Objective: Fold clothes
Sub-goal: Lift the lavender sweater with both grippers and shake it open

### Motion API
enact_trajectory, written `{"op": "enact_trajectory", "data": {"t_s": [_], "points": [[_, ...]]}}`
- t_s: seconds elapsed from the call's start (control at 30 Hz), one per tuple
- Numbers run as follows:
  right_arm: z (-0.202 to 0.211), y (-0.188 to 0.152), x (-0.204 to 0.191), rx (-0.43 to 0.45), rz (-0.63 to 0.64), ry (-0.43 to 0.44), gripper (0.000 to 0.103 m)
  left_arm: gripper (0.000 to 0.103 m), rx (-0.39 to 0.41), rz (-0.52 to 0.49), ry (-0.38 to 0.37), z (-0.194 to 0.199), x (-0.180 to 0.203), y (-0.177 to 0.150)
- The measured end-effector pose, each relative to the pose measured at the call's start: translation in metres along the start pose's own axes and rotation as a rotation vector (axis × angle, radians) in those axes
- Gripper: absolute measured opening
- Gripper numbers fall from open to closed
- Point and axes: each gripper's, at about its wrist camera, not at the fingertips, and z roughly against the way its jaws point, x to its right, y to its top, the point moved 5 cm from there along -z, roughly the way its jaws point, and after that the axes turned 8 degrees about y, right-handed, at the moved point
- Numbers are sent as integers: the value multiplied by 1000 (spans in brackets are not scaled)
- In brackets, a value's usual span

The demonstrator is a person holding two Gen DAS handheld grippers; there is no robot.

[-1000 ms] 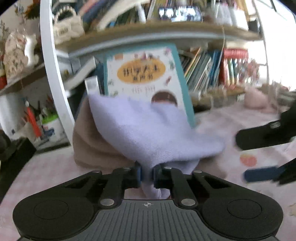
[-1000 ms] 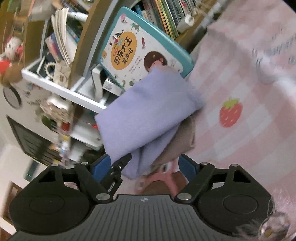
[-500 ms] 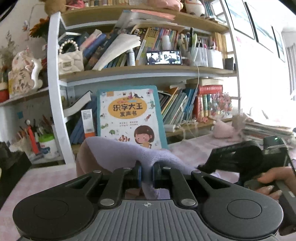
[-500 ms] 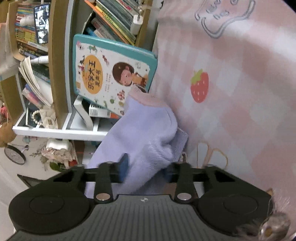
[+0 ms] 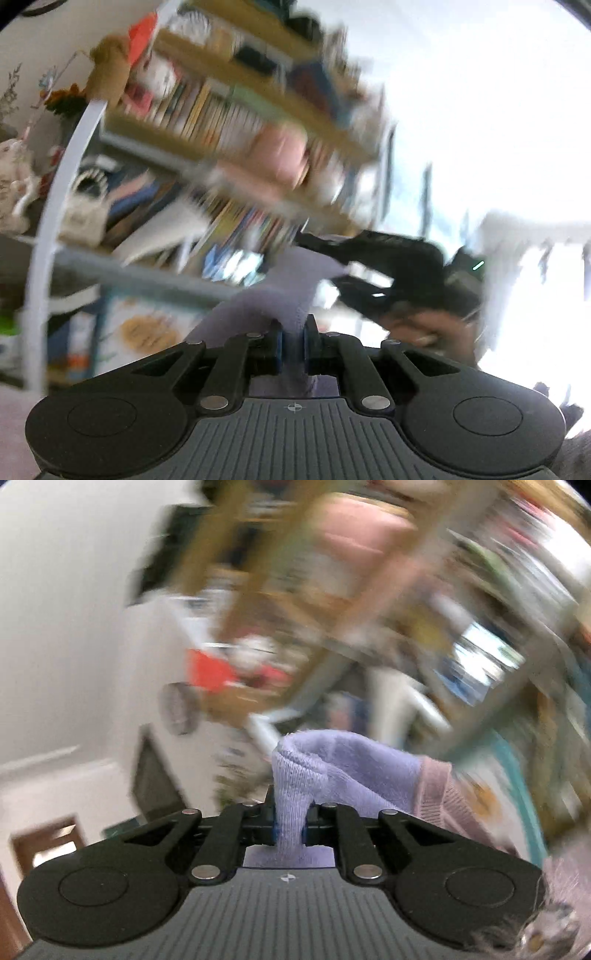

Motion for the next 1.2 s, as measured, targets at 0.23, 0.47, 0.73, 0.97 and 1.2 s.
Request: {"op": "enact_trajectory", "data": {"t_s": [0.23,0.47,0.73,0.97,1.2], "points": [[-62,-26,-17,-181,132,56,11,13,-75,227,-29,15,-48,-12],[-110,-170,87,-534,-22,-220,11,27,-461,224,458,26,-128,-120],[-156,-230,117,-669,21,-292,15,66,-417,126,640,45,-137,-121],[-112,-246,79,-730,150,-264,45,69,-417,74,621,42,-129,-123],[-14,-250,49,-785,277,-295,52,76,-431,73,510,40,-109,-131]]}}
